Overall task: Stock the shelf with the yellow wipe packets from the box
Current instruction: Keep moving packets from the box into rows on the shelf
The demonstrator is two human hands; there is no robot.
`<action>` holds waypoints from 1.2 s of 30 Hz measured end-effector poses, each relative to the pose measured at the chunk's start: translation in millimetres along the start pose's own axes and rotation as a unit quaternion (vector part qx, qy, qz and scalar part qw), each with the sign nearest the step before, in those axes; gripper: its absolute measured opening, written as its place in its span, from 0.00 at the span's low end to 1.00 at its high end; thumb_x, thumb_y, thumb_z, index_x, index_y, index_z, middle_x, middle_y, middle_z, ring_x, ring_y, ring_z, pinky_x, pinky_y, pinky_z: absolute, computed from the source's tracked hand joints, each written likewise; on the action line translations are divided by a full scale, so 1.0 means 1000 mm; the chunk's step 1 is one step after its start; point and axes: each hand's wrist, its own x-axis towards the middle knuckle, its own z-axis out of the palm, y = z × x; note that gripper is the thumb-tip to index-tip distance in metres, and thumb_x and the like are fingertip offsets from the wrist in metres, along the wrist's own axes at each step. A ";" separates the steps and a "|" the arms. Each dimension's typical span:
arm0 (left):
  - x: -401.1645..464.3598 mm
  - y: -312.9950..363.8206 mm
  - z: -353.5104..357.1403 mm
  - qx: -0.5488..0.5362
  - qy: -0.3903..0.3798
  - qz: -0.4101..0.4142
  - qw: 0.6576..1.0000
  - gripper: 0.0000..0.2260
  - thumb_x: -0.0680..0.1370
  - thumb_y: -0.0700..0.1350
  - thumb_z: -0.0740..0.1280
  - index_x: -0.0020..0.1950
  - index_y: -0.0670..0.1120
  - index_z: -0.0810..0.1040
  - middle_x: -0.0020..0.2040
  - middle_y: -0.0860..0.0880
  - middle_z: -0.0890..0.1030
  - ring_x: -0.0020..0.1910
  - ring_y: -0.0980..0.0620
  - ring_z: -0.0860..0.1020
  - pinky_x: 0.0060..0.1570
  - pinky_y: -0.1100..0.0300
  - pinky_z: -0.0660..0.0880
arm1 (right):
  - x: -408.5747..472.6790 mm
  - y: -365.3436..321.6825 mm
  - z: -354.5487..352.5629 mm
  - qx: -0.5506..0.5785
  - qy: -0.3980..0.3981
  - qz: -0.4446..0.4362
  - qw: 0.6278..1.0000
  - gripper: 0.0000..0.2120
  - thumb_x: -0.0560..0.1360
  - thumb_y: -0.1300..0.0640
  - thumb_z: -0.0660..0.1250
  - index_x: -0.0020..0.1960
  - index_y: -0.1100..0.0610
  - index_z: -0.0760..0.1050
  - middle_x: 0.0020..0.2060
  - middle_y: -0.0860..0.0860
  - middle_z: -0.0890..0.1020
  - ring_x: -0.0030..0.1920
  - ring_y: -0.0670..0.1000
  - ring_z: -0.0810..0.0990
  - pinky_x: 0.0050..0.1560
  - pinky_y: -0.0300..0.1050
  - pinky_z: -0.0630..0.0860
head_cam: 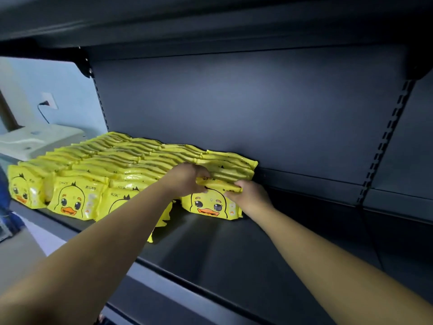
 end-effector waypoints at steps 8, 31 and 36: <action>-0.024 -0.016 0.003 -0.003 0.156 -0.021 0.988 0.16 0.76 0.47 0.66 0.63 0.47 0.76 0.58 0.48 0.80 0.58 0.46 0.76 0.55 0.57 0.71 | -0.012 -0.007 -0.009 -0.190 0.130 -0.155 0.961 0.23 0.74 0.46 0.64 0.66 0.55 0.69 0.64 0.55 0.72 0.64 0.59 0.67 0.62 0.49 0.64; -0.412 -0.097 0.045 0.066 0.178 -0.327 0.926 0.13 0.75 0.50 0.62 0.51 0.44 0.81 0.42 0.46 0.84 0.45 0.42 0.79 0.47 0.52 0.74 | -0.216 -0.136 0.182 -0.158 -0.270 -0.398 0.863 0.14 0.76 0.42 0.60 0.40 0.52 0.69 0.40 0.50 0.77 0.44 0.54 0.75 0.28 0.42 0.59; -0.480 -0.116 0.092 -0.002 0.139 -0.343 0.929 0.08 0.74 0.46 0.67 0.50 0.45 0.81 0.42 0.47 0.84 0.46 0.42 0.79 0.45 0.53 0.74 | -0.266 -0.128 0.235 -0.201 -0.304 -0.324 0.873 0.14 0.76 0.42 0.60 0.47 0.54 0.74 0.41 0.52 0.77 0.45 0.54 0.76 0.33 0.43 0.64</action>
